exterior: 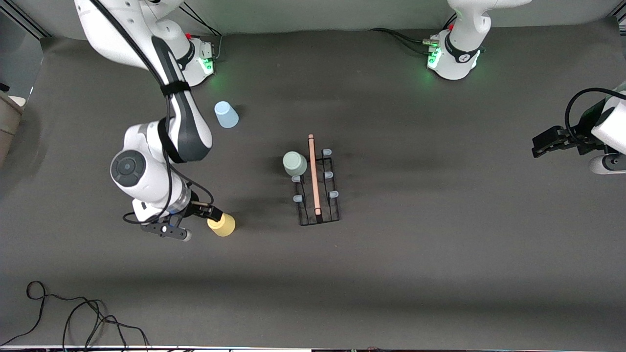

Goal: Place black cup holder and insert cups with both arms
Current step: 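Move the right gripper to the yellow cup and grasp it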

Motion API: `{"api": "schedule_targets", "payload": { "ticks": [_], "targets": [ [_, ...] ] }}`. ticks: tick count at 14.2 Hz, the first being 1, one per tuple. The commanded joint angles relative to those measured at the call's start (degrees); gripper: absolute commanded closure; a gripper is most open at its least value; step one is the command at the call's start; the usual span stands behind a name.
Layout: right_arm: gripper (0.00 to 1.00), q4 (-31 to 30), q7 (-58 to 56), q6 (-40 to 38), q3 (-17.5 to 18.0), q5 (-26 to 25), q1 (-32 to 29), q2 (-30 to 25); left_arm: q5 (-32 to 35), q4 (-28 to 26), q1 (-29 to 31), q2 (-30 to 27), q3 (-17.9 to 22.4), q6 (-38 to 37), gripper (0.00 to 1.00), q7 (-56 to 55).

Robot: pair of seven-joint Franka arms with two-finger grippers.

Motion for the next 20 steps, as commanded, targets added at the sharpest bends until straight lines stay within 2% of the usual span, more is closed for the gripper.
{"api": "schedule_targets", "payload": {
  "ticks": [1, 5, 10, 11, 12, 13, 14, 17, 20],
  "targets": [
    [0.0, 0.6, -2.22, 4.26, 0.08, 4.44, 0.44, 3.91, 0.91, 0.77, -0.18, 0.41, -0.1, 0.32, 0.0, 0.61],
    [0.0, 0.69, -2.31, 8.14, 0.52, 5.07, 0.61, 7.96, 0.91, 0.77, -0.18, 0.5, -0.1, 0.32, 0.0, 0.61],
    [0.0, 0.17, -2.84, 7.53, 1.14, 5.25, 0.79, 9.2, 0.74, 0.77, -0.09, 0.76, -0.1, 0.32, 0.0, 0.61],
    [0.05, -0.1, -2.84, 6.92, 1.14, 5.51, 0.79, 9.2, 0.65, 0.77, -0.09, 0.76, -0.1, 0.32, 0.0, 0.61],
    [0.39, -0.27, -2.93, 5.69, 1.05, 5.6, 0.79, 8.5, 0.65, 0.77, -0.09, 0.76, -0.1, 0.32, 0.0, 0.61],
    [0.82, -0.27, -2.75, 4.46, 1.05, 5.68, 0.79, 7.88, 0.65, 0.77, -0.09, 0.76, -0.1, 0.24, 0.0, 0.61],
    [1.0, -0.27, -2.66, 4.01, 1.05, 5.95, 0.88, 7.01, 0.65, 0.77, -0.09, 0.76, -0.1, 0.24, 0.0, 0.61],
    [1.0, 0.16, -2.05, 0.95, 0.96, 6.04, 0.88, 2.88, 0.56, 0.77, -0.09, 0.76, -0.1, 0.24, 0.0, 0.61],
    [1.0, 2.26, 2.15, -6.42, 0.87, 6.04, 0.97, -2.13, 0.56, 0.77, -0.09, 0.76, -0.1, 0.15, 0.0, 0.61]
  ]
}}
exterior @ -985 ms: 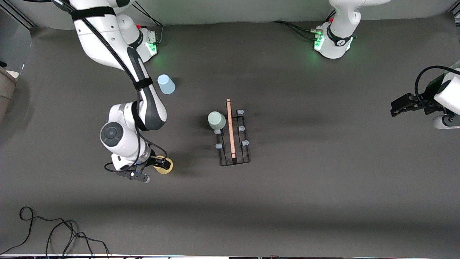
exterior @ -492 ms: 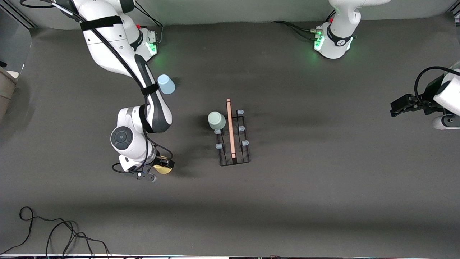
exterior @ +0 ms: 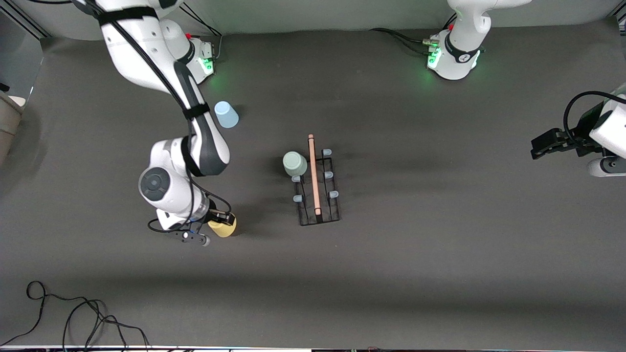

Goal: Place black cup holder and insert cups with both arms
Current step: 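Carry the yellow cup to the rack and place it on a peg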

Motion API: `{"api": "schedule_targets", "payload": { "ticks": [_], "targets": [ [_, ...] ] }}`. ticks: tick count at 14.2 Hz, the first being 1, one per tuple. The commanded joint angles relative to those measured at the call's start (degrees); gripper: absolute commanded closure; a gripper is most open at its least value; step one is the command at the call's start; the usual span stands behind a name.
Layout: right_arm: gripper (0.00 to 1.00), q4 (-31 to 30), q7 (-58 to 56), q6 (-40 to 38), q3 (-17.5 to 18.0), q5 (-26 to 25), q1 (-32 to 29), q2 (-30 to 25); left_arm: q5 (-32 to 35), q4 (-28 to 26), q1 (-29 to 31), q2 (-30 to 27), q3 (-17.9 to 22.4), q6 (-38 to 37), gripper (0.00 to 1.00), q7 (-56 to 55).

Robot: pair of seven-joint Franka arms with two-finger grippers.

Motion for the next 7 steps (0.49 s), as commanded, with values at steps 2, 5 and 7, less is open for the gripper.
{"api": "schedule_targets", "payload": {
  "ticks": [2, 5, 7],
  "targets": [
    [1.0, 4.54, 8.61, -10.32, -0.37, 1.23, 2.03, -5.52, 0.46, 0.78, -0.09, 0.31, -0.09, -0.09, 0.0, 0.61],
    [1.0, 10.43, 21.34, -12.37, -0.46, 1.05, 6.94, -5.09, 0.37, 0.78, -0.09, 0.31, -0.09, -0.09, 0.0, 0.61],
    [1.0, 12.81, 28.12, -12.28, -0.46, 0.35, 10.2, -3.86, 0.37, 0.78, -0.01, 0.31, -0.09, -0.09, 0.0, 0.61]
  ]
}}
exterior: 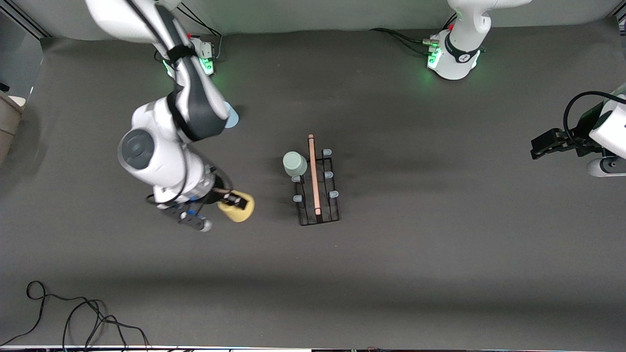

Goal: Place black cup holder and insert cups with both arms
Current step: 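Carry the yellow cup to the rack and place it on a peg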

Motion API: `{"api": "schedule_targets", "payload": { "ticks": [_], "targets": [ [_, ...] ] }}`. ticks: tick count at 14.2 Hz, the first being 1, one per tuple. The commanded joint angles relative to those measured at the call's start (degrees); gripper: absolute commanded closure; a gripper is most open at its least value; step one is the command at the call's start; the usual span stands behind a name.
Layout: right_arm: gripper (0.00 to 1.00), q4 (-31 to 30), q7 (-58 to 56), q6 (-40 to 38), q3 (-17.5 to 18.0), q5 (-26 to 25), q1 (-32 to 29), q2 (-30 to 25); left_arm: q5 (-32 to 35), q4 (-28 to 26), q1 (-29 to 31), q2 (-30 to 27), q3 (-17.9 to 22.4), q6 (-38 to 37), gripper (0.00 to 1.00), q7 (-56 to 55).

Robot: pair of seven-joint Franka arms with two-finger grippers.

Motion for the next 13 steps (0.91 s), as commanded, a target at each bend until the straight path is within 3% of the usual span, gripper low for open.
{"api": "schedule_targets", "payload": {
  "ticks": [1, 5, 13],
  "targets": [
    [1.0, 3.96, 9.75, -0.69, -0.75, -0.02, 4.78, 2.86, 0.37, 0.79, -0.01, 0.3, -0.08, -0.09, 0.0, 0.6],
    [1.0, 3.96, 16.19, 3.6, -0.66, -1.34, 8.92, 5.75, 0.37, 0.79, -0.01, 0.3, -0.08, -0.09, 0.0, 0.6],
    [1.0, 3.96, 18.66, 11.52, -0.66, -1.34, 11.3, 11.99, 0.28, 0.79, 0.17, 0.3, -0.08, -0.09, 0.0, 0.6]
  ]
}}
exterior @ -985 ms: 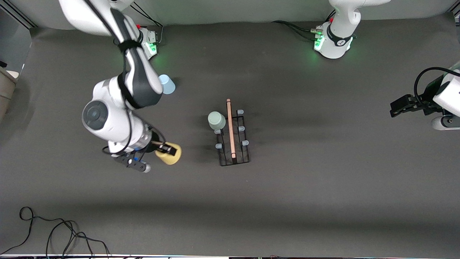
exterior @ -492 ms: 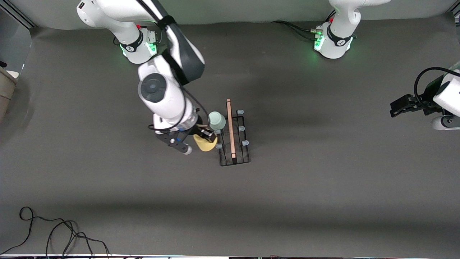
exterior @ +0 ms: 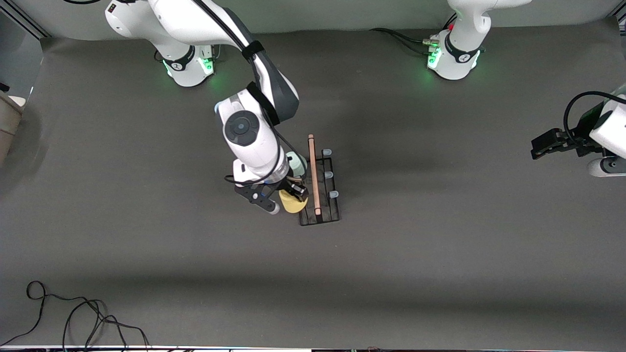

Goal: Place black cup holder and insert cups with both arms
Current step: 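Carry the yellow cup to the rack and place it on a peg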

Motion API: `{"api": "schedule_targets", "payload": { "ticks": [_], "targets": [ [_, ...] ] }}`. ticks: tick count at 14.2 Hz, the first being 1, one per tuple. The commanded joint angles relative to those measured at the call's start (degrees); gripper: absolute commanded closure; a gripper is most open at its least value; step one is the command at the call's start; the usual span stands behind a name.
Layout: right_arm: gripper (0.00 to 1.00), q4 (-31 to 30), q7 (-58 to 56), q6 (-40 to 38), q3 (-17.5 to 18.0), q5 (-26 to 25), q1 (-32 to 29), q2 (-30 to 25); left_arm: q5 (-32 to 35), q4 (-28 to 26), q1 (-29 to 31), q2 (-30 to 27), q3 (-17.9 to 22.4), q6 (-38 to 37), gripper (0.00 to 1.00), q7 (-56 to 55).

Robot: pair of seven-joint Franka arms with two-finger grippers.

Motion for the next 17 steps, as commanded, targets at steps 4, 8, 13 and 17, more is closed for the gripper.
{"api": "schedule_targets", "payload": {
  "ticks": [4, 8, 13, 17],
  "targets": [
    [0.0, 1.71, 0.9, 1.86, -0.91, -1.54, 0.37, 3.29, 0.28, 0.79, 0.24, 0.3, -0.1, -0.09, 0.0, 0.61],
    [0.0, 1.8, -5.4, -7.78, -5.2, -1.72, 0.01, -1.53, 0.28, 0.79, 0.24, 0.3, -0.1, -0.09, 0.0, 0.61],
    [0.0, 1.8, -29.38, -27.82, -17.84, -1.63, -0.17, -12.95, 0.28, 0.79, 0.24, 0.3, -0.1, -0.09, 0.0, 0.61],
    [0.0, 1.8, -47.49, -39.87, -30.76, -1.9, 0.18, -20.17, 0.2, 0.79, 0.24, 0.3, -0.1, -0.17, 0.0, 0.61]
  ]
}}
